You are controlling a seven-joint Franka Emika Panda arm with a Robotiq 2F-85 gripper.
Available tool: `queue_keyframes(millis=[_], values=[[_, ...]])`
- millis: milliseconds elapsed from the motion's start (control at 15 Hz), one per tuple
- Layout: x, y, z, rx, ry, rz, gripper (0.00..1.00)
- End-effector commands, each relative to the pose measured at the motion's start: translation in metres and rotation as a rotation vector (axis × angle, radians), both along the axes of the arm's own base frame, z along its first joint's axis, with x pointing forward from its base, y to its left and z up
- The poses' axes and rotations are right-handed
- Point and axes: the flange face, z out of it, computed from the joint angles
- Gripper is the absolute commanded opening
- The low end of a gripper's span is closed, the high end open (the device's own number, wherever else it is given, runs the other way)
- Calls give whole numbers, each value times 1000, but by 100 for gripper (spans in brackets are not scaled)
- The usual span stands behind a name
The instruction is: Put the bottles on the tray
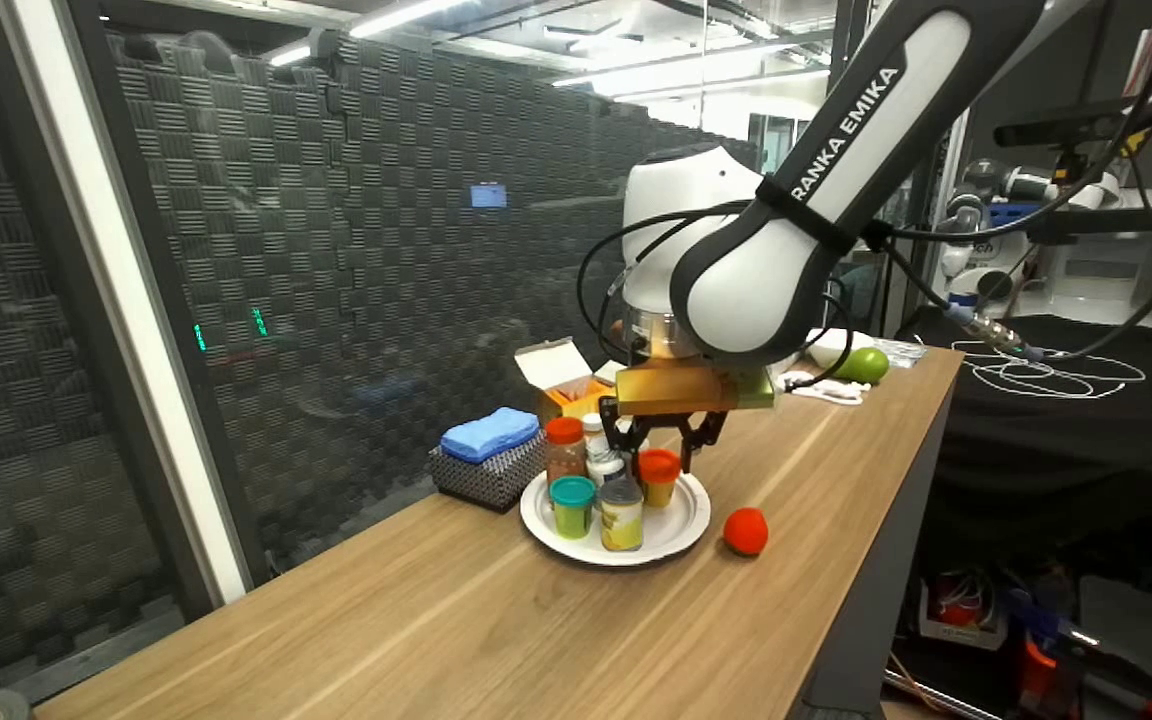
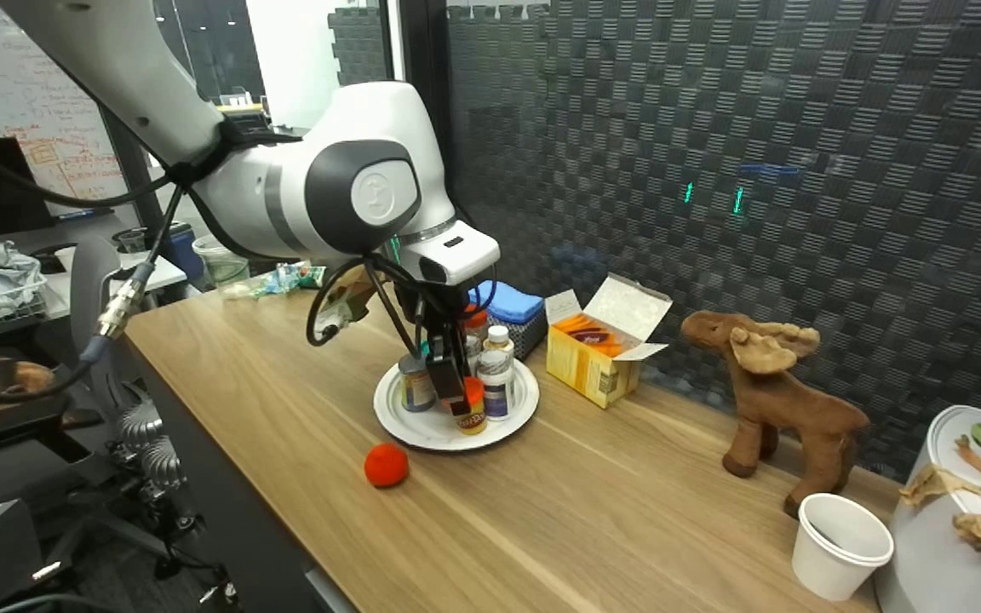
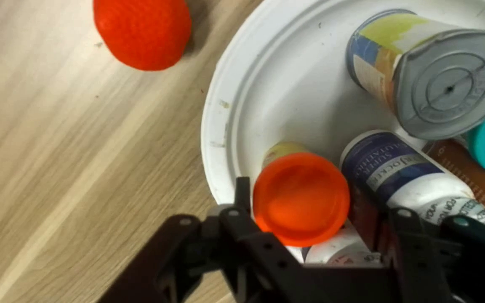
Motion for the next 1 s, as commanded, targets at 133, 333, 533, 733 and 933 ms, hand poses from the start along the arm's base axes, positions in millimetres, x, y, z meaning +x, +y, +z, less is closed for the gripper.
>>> queue_keyframes(millis=[133, 333, 533, 733, 933], values=[[-8, 3, 29, 21, -73, 9, 100], [-16, 5, 49, 23, -129, 16, 100], [-27, 3, 69, 31, -178, 13, 100], [-44, -1, 83, 29, -185, 24, 100], [-62, -6, 82, 8, -133, 51, 100]])
